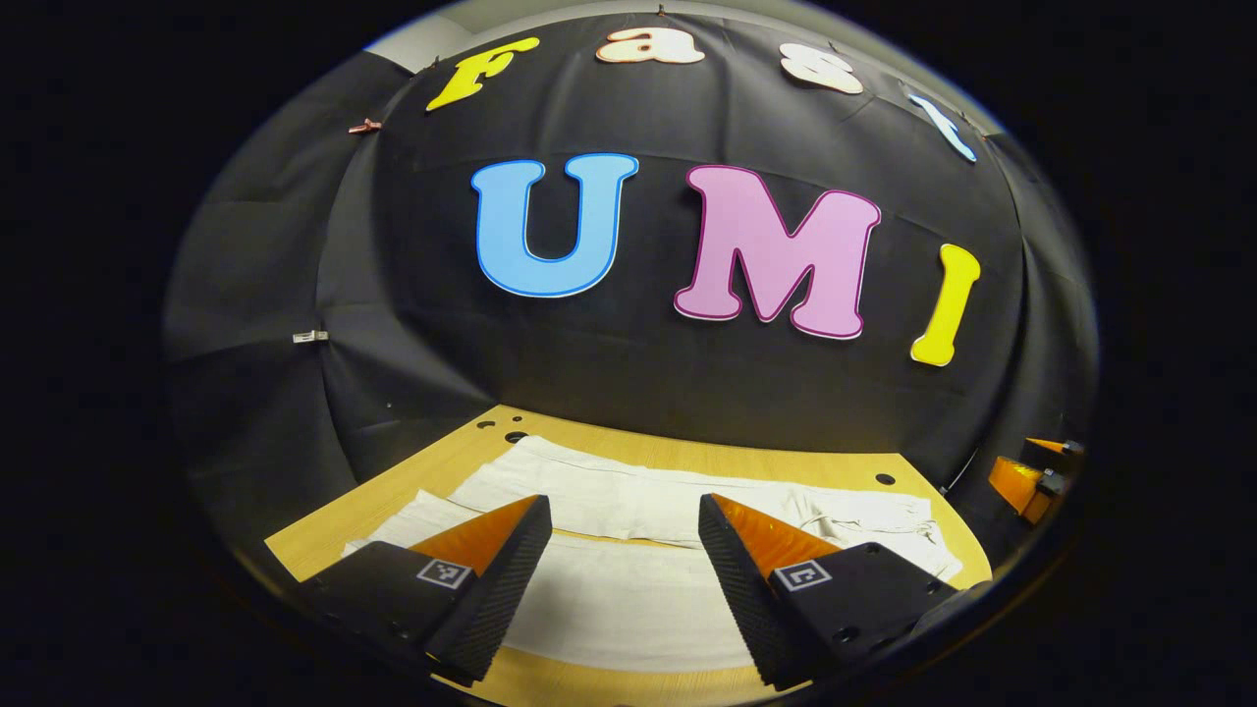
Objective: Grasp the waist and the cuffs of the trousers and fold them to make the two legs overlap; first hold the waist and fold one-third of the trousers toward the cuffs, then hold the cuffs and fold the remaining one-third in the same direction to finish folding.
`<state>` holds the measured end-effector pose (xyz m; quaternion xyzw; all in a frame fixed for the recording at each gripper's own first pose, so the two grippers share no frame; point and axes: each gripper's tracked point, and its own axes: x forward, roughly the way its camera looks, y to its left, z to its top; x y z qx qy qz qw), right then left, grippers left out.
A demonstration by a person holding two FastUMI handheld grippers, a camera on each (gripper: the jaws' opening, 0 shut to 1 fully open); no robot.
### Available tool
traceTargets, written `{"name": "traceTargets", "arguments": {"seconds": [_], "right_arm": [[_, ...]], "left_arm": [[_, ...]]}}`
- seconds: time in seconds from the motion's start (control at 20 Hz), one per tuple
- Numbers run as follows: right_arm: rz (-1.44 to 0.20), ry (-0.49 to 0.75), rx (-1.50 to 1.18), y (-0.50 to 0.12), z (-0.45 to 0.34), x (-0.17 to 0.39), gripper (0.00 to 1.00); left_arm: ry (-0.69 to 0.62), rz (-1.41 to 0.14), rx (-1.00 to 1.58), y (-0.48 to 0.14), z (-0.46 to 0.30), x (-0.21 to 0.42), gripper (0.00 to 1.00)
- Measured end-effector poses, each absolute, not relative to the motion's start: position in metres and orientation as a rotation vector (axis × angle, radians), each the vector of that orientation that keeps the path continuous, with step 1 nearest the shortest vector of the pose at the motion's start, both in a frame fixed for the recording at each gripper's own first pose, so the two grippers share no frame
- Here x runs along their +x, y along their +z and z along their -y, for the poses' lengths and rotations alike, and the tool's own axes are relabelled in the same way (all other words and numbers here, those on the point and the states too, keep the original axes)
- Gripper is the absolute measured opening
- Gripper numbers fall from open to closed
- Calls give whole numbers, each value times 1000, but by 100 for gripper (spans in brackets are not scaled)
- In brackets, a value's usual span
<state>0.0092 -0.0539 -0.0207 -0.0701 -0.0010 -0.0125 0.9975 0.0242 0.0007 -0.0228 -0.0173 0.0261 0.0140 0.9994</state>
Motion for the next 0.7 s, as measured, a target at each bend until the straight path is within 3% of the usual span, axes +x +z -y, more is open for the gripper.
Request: {"name": "traceTargets", "arguments": {"seconds": [0.7], "right_arm": [[-113, 67, -404, -80, 107, 28, 98]], "left_arm": [[69, -114, -40, -44, -16, 17, 96]]}}
